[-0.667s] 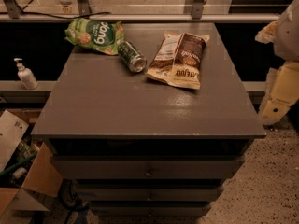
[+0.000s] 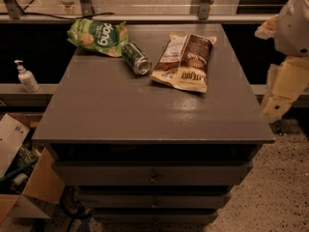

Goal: Pick green can

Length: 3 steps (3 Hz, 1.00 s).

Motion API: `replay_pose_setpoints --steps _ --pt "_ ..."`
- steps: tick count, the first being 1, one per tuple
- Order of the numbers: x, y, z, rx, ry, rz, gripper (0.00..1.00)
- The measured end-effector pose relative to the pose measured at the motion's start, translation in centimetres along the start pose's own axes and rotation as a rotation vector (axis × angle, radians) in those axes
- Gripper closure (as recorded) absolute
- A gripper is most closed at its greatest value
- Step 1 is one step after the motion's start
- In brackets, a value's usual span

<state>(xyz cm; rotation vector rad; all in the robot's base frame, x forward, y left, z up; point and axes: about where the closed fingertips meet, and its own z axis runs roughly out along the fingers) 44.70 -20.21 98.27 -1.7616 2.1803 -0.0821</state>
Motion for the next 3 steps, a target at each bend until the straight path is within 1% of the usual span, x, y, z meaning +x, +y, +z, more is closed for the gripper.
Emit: replay_pose_setpoints --steps 1,2,3 --pt "-3.7 -3.6 7.2 -0.034 -0.013 -0.061 0.0" --pt "-8.9 -9.1 19.0 -0.055 -0.059 -0.085 0.0" --pt "-8.9 -9.1 19.0 -0.055 -0.059 -0.085 0.0"
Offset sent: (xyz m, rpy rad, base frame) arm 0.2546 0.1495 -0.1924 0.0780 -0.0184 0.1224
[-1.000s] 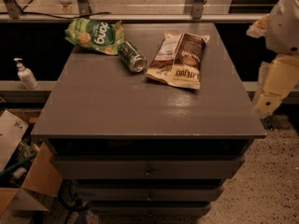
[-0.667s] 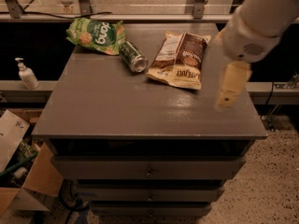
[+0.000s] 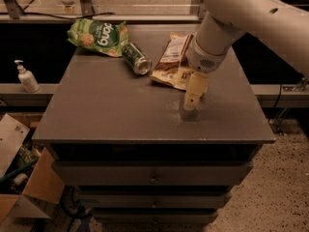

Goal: Pick green can

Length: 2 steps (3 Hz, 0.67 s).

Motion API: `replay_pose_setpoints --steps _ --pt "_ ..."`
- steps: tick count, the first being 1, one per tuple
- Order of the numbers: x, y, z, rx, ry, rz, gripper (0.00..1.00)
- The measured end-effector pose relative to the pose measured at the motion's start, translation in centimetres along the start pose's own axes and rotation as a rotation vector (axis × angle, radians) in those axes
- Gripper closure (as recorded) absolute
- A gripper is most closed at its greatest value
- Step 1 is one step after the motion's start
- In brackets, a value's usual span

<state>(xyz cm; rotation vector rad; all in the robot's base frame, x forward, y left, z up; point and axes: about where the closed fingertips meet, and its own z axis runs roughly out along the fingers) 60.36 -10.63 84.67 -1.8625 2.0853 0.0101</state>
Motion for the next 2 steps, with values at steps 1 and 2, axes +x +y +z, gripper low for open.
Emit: replay_pose_setpoints --steps 1,2 --pt "-1.7 0.0 -0.5 0.018 -0.05 0.015 0.0" --pt "-4.3 -0.8 -1.3 0.052 -0.118 0.06 0.0"
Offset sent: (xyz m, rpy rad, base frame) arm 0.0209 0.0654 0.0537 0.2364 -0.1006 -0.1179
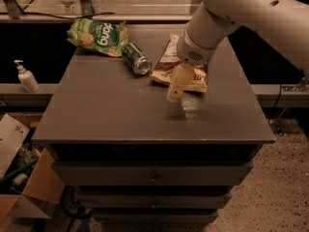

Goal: Pick green can

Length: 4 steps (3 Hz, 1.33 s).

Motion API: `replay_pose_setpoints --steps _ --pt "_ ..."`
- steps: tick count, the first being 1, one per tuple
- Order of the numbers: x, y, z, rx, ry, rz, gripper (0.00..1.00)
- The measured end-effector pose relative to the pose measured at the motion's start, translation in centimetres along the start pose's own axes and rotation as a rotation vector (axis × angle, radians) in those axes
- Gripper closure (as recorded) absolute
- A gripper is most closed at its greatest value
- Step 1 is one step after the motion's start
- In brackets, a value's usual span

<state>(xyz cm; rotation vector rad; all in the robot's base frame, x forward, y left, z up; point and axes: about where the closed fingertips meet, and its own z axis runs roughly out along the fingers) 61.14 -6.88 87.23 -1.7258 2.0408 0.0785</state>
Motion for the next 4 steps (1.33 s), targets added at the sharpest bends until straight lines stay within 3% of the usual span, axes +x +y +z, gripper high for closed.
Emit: replay_pose_setpoints --steps 2,4 --pt "-6.9 -1.5 2.8 0.039 -0.121 0.15 0.0" --pt "-9.1 -1.9 5.1 0.036 -0.152 0.162 0.0"
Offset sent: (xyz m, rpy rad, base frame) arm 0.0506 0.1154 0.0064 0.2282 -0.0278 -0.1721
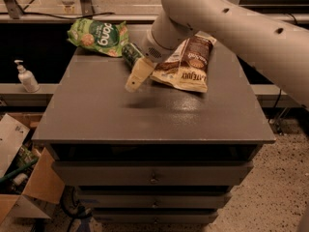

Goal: Pick green can

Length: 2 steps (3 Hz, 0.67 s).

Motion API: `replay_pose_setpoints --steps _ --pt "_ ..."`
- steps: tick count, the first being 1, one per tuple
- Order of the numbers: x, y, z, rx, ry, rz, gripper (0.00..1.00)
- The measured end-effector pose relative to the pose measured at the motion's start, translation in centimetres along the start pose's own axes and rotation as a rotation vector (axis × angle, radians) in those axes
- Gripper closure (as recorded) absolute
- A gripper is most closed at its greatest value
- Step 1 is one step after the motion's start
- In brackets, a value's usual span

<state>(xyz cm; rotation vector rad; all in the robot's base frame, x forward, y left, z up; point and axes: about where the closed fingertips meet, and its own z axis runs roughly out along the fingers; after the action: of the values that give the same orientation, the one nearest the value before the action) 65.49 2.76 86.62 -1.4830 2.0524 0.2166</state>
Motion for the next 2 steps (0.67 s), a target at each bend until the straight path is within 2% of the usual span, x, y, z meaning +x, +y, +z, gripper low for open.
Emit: replay_pose_setpoints --steps 1,2 --pt "-1.9 -1.0 2.6 0.014 -0.023 0.026 0.0" --pt "-4.2 -1.1 2.3 0.038 -0.029 0.059 0.0"
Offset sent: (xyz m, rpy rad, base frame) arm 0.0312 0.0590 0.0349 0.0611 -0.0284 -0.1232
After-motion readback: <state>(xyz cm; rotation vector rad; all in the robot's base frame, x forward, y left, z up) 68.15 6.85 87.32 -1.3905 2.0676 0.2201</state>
